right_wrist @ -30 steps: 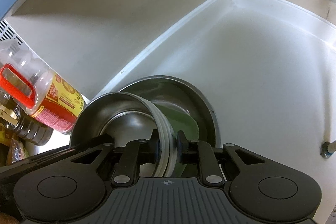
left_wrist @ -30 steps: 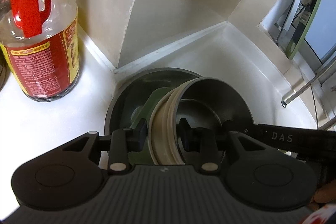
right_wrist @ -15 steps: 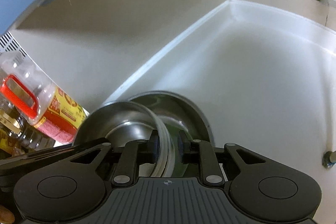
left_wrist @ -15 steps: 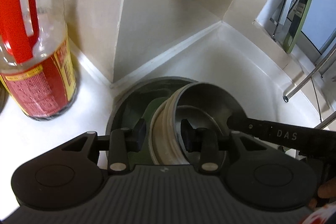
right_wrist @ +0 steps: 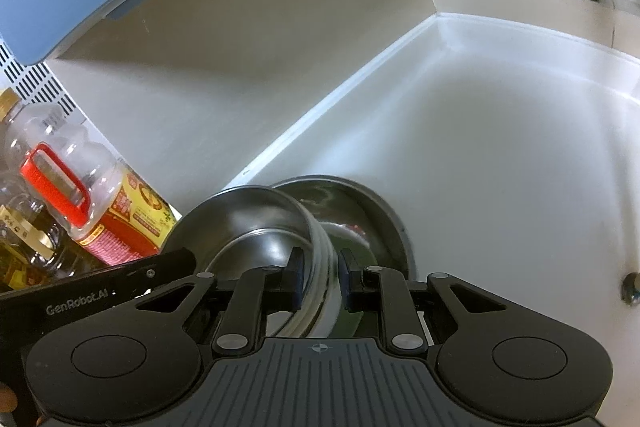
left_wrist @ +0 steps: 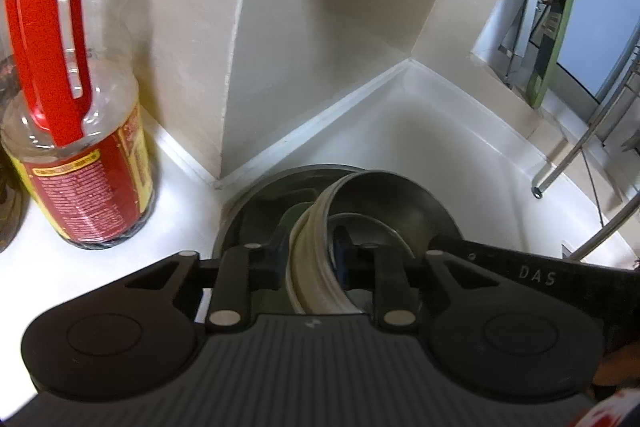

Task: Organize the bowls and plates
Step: 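Lower the bowl stack onto the green tray in the steel plate, then open both grippers and withdraw them from the stacked dishes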

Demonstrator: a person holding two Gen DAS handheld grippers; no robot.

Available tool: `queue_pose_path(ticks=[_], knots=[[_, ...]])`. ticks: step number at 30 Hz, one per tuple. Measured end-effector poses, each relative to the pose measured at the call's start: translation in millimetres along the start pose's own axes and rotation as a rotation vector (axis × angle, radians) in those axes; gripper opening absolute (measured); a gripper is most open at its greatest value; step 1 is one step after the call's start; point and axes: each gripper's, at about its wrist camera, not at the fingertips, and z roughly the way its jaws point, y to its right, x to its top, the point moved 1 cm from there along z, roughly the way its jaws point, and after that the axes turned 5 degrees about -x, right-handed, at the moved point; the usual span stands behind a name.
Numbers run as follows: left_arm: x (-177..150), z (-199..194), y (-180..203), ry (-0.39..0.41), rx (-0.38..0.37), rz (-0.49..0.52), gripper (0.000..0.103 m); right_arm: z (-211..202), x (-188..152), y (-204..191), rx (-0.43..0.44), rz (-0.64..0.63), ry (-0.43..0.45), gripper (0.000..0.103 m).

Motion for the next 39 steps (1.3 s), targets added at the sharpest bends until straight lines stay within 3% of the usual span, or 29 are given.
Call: queue_pose_path(ticks=[12,17,25,34,39], knots=[[1,1,0,-0.006,-0.016,0.005,0.014,0,5,-13,-0.058,-0.057,-0.02,0.014],[2,2,-4,-0.011,-0.021,-0.012,0.013,-2,8,-13,-0.052,-0.037,-0.019,0.014],[4,5,1,-0.009,-0.023,0.003,0.014,3,7,12,0.01,0.119,-0.038,0.015],[5,7,0,-0.018,-0.018,0.003,0.013,-7,-2,-5,-0.031,0.006,0.023,0.015],[7,9,0,-0.026,-0.025,-0.001,0.012,-8,0,3,-0.017,0.078,-0.002,0.015]])
